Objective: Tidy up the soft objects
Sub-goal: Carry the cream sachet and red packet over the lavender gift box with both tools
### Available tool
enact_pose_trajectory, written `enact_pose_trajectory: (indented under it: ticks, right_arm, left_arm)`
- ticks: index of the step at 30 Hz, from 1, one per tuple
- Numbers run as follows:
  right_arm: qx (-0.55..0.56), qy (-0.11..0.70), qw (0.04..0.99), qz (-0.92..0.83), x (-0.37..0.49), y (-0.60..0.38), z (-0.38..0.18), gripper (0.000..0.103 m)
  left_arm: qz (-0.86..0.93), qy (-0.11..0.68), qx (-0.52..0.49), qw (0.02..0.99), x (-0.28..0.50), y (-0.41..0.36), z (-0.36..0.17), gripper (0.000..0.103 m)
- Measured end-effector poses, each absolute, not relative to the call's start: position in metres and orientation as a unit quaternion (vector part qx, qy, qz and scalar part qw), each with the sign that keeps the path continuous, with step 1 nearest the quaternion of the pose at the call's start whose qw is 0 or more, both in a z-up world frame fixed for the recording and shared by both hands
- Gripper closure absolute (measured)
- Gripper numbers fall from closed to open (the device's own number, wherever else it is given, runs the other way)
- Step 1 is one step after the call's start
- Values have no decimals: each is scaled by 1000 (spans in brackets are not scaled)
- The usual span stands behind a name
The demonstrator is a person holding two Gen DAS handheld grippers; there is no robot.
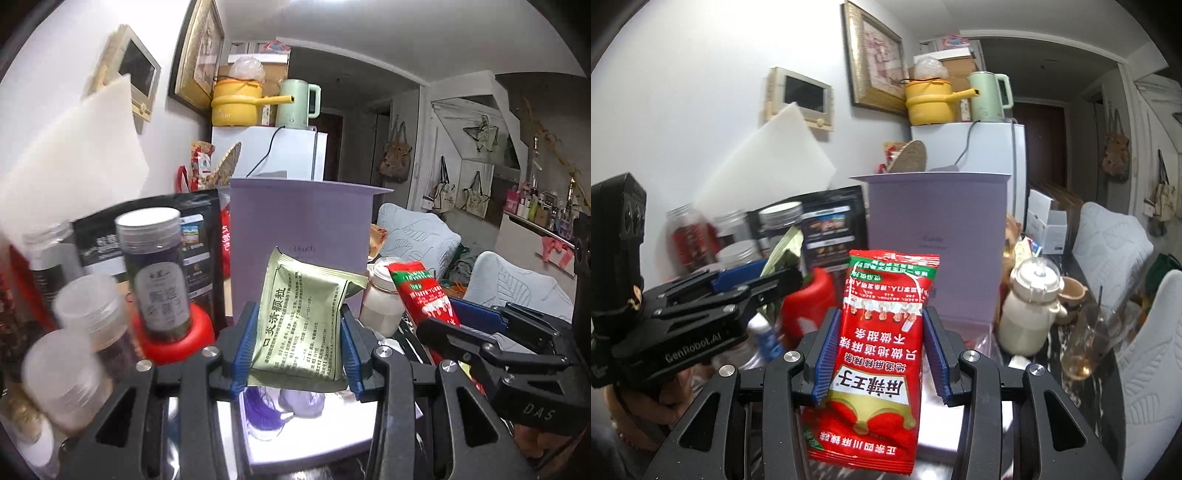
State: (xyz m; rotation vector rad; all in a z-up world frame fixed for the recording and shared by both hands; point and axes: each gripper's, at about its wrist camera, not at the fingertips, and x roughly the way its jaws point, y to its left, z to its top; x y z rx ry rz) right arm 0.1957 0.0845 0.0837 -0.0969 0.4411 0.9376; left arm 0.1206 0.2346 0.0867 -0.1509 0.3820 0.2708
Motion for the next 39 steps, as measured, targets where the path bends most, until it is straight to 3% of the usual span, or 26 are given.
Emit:
enact_pose_trajectory:
  ticks: [19, 39]
  right_arm:
    - [-43, 253, 876, 409, 299, 128, 38, 60]
    - [-74, 333, 859, 382, 330, 148, -16, 60]
  left_arm:
    - [148, 252, -88, 952, 218, 260, 35, 62]
    - [171, 365, -99, 910, 258, 274, -31, 62]
